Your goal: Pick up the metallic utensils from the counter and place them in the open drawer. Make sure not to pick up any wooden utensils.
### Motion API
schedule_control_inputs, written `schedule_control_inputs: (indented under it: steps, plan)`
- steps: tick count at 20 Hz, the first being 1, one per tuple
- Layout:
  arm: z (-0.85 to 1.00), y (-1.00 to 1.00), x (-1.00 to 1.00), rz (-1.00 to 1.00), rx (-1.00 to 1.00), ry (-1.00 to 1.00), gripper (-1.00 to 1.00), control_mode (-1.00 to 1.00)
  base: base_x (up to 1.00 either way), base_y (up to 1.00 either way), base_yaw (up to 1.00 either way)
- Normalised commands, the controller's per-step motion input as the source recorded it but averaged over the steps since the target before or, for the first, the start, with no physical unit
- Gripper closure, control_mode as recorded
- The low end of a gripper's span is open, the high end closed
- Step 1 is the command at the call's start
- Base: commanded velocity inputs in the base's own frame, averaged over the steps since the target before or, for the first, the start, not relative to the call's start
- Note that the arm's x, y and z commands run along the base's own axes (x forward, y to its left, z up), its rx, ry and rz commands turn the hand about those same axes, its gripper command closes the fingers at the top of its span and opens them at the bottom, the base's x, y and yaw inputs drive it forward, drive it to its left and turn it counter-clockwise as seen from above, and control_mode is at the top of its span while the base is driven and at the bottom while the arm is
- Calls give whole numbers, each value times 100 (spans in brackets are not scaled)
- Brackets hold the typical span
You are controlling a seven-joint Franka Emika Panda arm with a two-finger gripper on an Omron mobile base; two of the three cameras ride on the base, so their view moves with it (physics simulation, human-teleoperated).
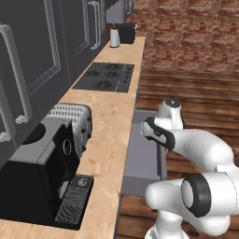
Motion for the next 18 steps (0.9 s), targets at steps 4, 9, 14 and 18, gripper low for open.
schedule_control_inputs:
  steps: [4, 9, 14, 18]
  plan:
    - [-58, -3, 27, 0, -6, 0, 100, -100, 0, 0, 0]
    - [-62, -29, 15, 0, -2, 1, 100, -100, 0, 0, 0]
    - [-73, -55, 8, 0, 0, 5, 100, -100, 0, 0, 0]
    - [-76, -91, 0, -1, -1, 9, 100, -100, 0, 0, 0]
